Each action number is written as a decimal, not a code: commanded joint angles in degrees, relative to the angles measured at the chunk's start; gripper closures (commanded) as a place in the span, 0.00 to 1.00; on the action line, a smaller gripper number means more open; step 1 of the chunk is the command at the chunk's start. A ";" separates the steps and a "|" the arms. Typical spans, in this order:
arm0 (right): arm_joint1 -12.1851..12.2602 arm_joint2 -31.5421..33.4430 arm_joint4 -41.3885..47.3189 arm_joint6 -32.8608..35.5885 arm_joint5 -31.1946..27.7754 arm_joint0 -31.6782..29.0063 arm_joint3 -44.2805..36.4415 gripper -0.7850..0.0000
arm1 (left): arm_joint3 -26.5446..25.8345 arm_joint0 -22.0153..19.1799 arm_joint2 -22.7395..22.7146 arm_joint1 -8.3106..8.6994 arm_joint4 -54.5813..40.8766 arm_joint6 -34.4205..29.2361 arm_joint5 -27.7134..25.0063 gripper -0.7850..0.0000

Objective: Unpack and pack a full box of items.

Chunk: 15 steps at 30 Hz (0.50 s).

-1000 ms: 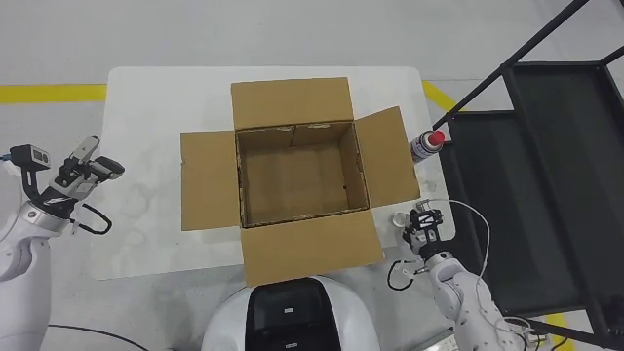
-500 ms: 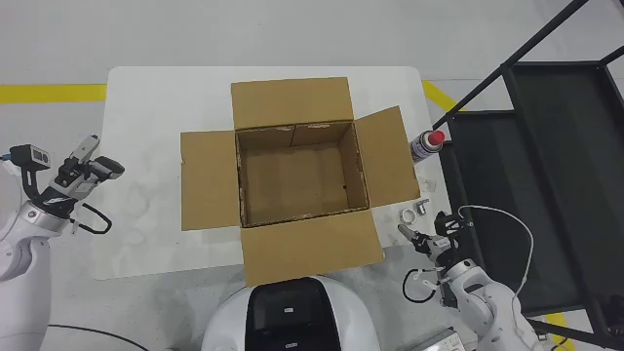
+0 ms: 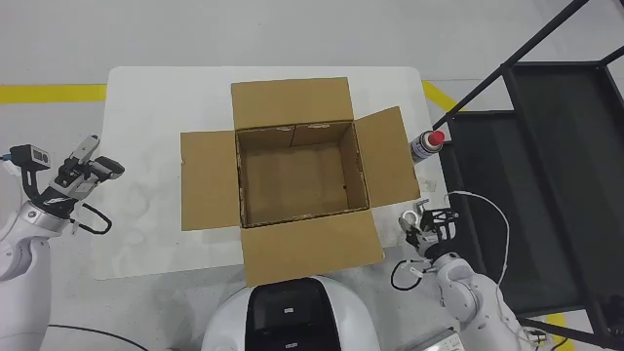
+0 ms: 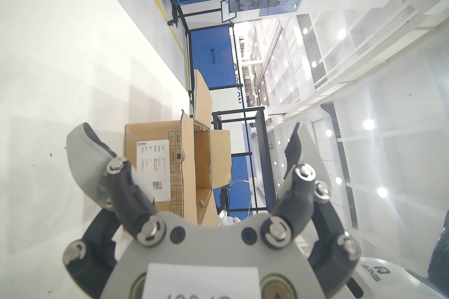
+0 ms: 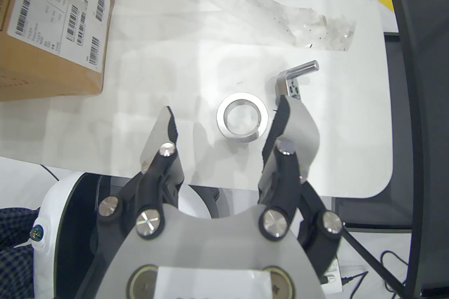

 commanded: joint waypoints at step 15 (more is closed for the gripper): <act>0.00 -1.03 -1.17 0.76 6.51 1.09 0.63 0.67 | 0.00 0.00 0.00 0.00 0.00 0.00 0.00 0.00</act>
